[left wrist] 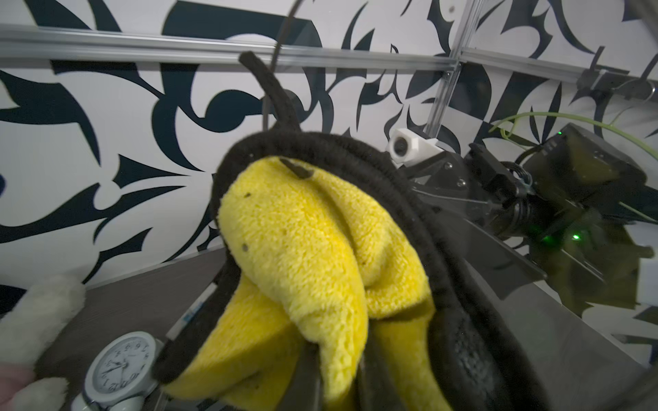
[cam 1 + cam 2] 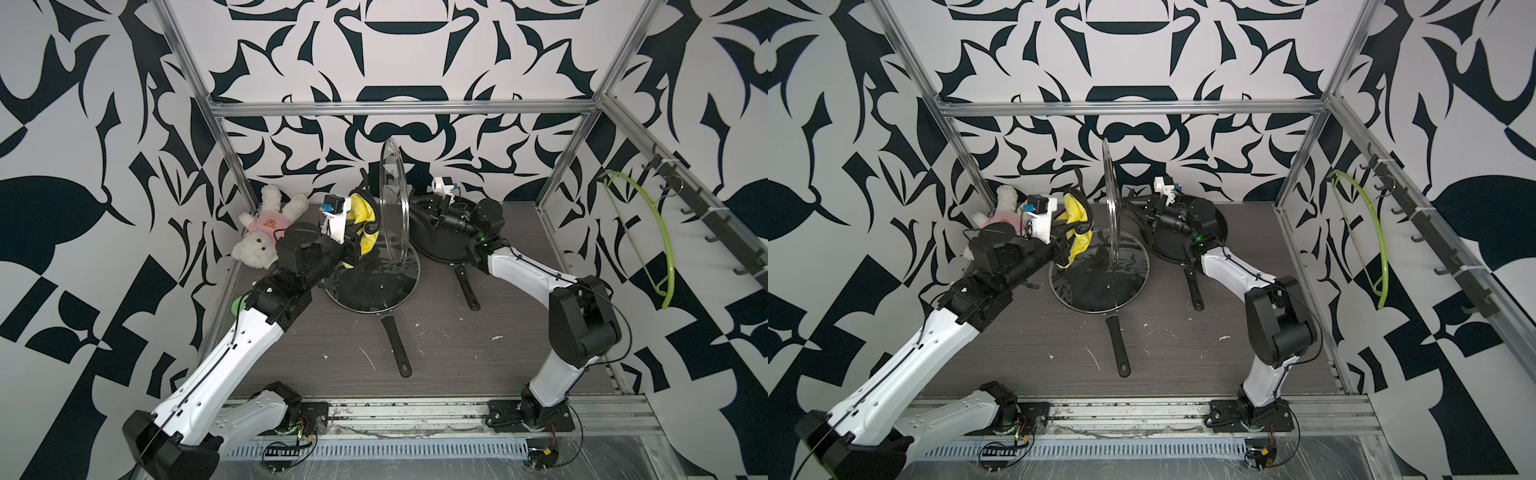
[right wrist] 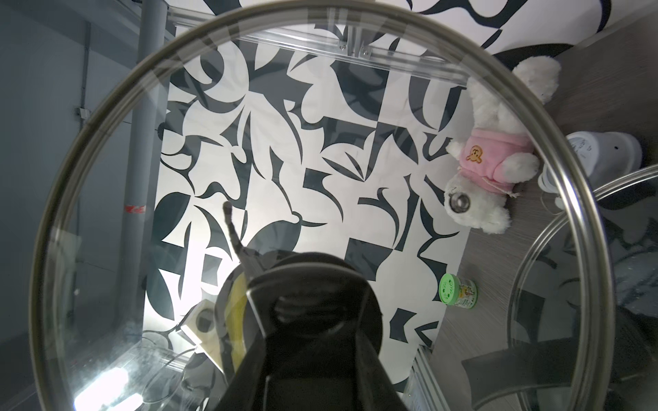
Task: Wipe the pot lid with a cloth
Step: Wipe the pot lid.
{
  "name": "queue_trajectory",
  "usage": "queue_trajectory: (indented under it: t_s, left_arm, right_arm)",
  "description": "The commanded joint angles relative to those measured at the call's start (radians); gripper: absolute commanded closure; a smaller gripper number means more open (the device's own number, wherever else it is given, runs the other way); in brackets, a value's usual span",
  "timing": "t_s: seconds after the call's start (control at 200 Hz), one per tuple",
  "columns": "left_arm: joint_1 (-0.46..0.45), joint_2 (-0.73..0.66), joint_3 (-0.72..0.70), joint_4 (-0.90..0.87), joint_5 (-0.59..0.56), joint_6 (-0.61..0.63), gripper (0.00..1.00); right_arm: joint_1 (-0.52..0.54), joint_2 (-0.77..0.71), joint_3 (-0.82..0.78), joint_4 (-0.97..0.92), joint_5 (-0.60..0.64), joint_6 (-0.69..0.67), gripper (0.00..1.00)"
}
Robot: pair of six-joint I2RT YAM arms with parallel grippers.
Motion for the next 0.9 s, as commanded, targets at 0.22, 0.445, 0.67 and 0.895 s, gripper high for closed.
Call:
queue_trajectory:
  t_s: [0.22,0.445,0.67,0.895]
  left_arm:
    - [-0.032,-0.131,0.019,0.047,0.007,0.117,1.0]
    - [-0.151,-0.088,0.112,0.042,0.013,0.196,1.0]
    - [-0.304,0.077,0.218,0.022,0.017,0.218,1.0]
    - [-0.308,0.254,0.234,0.026,0.016,0.047,1.0]
  right_arm:
    - [-0.024,-0.35,0.002,-0.443,0.288,-0.608,1.0]
    - [-0.009,-0.472,0.059,-0.845,0.546,-0.922,1.0]
    - [0.085,-0.528,0.093,-0.988,0.866,-1.162,1.0]
    - [0.139,-0.582,0.075,-0.958,0.998,-1.347,1.0]
